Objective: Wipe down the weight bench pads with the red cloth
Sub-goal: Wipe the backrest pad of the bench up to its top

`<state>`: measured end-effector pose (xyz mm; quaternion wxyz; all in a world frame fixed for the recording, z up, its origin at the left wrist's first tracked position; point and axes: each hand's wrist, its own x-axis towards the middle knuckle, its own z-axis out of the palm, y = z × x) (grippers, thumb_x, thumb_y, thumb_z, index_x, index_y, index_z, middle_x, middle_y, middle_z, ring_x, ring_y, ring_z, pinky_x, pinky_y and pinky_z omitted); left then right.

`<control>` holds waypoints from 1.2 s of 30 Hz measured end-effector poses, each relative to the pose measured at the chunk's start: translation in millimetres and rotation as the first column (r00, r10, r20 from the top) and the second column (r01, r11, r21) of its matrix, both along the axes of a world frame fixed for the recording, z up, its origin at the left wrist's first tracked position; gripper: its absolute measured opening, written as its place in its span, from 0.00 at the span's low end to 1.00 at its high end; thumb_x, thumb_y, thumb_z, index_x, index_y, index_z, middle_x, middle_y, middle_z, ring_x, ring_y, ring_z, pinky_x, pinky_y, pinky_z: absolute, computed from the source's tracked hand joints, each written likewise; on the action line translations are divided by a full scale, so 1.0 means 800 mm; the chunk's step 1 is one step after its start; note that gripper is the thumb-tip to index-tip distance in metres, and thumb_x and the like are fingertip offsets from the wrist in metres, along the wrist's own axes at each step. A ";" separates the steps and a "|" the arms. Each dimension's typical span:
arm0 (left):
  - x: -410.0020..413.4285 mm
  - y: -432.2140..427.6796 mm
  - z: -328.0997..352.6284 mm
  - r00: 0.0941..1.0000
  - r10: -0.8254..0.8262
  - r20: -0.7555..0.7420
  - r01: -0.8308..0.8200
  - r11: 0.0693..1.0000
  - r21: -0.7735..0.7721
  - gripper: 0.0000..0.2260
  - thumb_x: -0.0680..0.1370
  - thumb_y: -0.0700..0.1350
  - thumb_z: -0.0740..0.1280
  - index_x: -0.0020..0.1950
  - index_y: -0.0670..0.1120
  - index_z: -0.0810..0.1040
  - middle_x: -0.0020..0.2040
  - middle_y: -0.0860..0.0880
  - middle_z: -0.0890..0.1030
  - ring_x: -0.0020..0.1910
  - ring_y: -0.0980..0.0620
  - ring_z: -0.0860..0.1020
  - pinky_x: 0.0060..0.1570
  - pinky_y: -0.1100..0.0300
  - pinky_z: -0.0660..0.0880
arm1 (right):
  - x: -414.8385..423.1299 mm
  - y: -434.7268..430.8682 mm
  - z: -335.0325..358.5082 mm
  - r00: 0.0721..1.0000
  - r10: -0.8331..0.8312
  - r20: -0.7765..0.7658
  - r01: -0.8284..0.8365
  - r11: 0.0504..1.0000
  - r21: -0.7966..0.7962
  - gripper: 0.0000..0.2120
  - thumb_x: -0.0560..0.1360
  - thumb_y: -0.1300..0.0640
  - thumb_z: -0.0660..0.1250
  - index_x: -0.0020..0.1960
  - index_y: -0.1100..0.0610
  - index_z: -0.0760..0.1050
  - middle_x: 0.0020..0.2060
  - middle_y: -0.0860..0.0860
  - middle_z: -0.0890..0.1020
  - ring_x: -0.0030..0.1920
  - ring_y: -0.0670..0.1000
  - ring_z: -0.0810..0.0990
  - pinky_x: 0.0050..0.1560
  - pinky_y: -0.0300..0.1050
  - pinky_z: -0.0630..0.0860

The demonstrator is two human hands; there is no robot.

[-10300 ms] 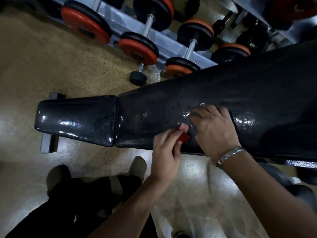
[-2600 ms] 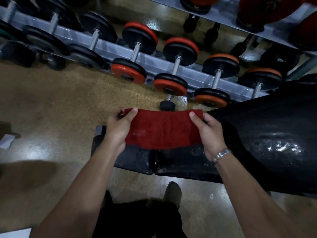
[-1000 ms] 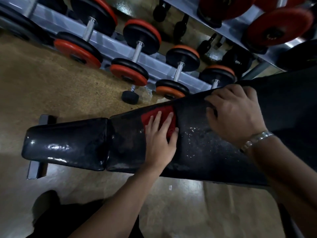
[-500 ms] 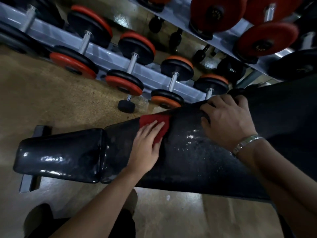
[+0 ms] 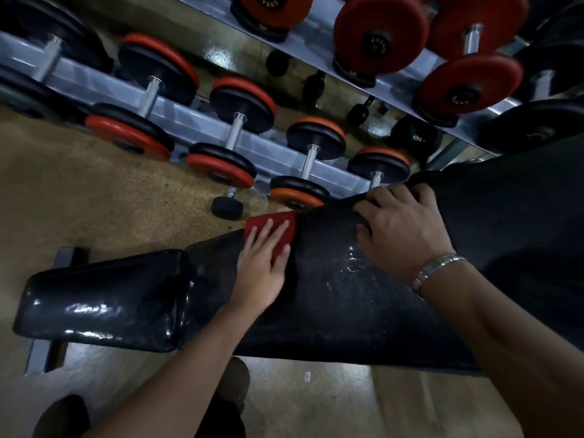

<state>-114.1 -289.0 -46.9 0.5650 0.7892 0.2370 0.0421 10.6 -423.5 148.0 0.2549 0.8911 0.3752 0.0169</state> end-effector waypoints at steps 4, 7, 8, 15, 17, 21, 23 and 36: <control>0.054 -0.019 0.043 0.999 0.012 0.051 -0.011 1.000 -0.018 0.20 0.85 0.54 0.58 0.78 0.62 0.66 0.81 0.57 0.62 0.83 0.51 0.52 0.80 0.40 0.52 | -0.002 0.002 0.000 1.000 -0.001 -0.003 0.001 1.000 -0.010 0.14 0.75 0.48 0.64 0.57 0.52 0.81 0.55 0.53 0.81 0.58 0.60 0.77 0.64 0.62 0.66; 0.018 -0.039 0.050 0.988 -0.054 0.143 0.052 0.998 0.021 0.21 0.86 0.52 0.59 0.79 0.62 0.63 0.82 0.58 0.60 0.83 0.54 0.50 0.81 0.44 0.51 | -0.002 0.004 0.003 1.000 -0.014 -0.013 0.014 1.000 -0.014 0.15 0.75 0.48 0.64 0.57 0.52 0.81 0.56 0.53 0.81 0.58 0.59 0.77 0.64 0.62 0.66; -0.003 -0.041 0.042 0.983 -0.068 0.168 0.061 0.997 0.048 0.21 0.86 0.52 0.59 0.80 0.62 0.63 0.82 0.58 0.60 0.83 0.55 0.50 0.81 0.44 0.52 | -0.002 0.004 0.005 1.000 -0.016 -0.018 0.016 1.000 -0.017 0.15 0.75 0.48 0.64 0.58 0.52 0.81 0.56 0.52 0.81 0.59 0.59 0.76 0.64 0.62 0.66; 0.030 -0.043 0.052 0.996 0.078 0.049 -0.078 0.997 0.000 0.20 0.85 0.53 0.59 0.78 0.60 0.67 0.80 0.57 0.64 0.82 0.50 0.54 0.80 0.42 0.55 | -0.006 0.000 0.002 1.000 0.007 -0.022 -0.007 1.000 -0.005 0.15 0.75 0.49 0.64 0.57 0.53 0.81 0.58 0.54 0.81 0.60 0.60 0.76 0.67 0.64 0.65; 0.033 -0.059 0.067 0.994 0.022 0.109 -0.027 0.999 0.042 0.21 0.86 0.52 0.59 0.79 0.60 0.65 0.81 0.58 0.62 0.83 0.52 0.52 0.81 0.45 0.50 | -0.006 -0.003 0.000 1.000 0.013 -0.027 -0.013 1.000 -0.005 0.15 0.75 0.49 0.64 0.58 0.53 0.81 0.58 0.55 0.80 0.60 0.60 0.76 0.68 0.65 0.64; -0.019 -0.047 0.032 0.981 -0.049 0.189 0.040 0.998 0.052 0.21 0.86 0.49 0.60 0.79 0.61 0.66 0.81 0.59 0.63 0.83 0.55 0.52 0.81 0.44 0.54 | -0.002 -0.006 0.003 0.998 0.035 -0.044 -0.035 0.999 -0.005 0.15 0.76 0.49 0.64 0.59 0.53 0.81 0.60 0.54 0.80 0.62 0.60 0.76 0.68 0.65 0.63; -0.023 -0.034 0.019 0.989 0.034 0.142 -0.028 0.999 -0.043 0.20 0.85 0.49 0.61 0.77 0.60 0.69 0.80 0.59 0.65 0.82 0.56 0.53 0.80 0.43 0.58 | -0.002 -0.008 0.005 0.998 0.036 -0.052 -0.037 0.999 -0.017 0.16 0.76 0.48 0.63 0.60 0.52 0.80 0.61 0.54 0.80 0.63 0.60 0.75 0.69 0.66 0.63; -0.024 -0.050 0.042 0.998 0.069 0.017 -0.067 0.995 -0.076 0.21 0.85 0.52 0.60 0.79 0.63 0.65 0.81 0.61 0.59 0.83 0.55 0.48 0.80 0.41 0.55 | -0.007 -0.013 0.016 0.991 0.035 -0.129 -0.052 0.990 -0.133 0.25 0.80 0.45 0.58 0.75 0.51 0.69 0.76 0.56 0.69 0.77 0.60 0.64 0.75 0.67 0.55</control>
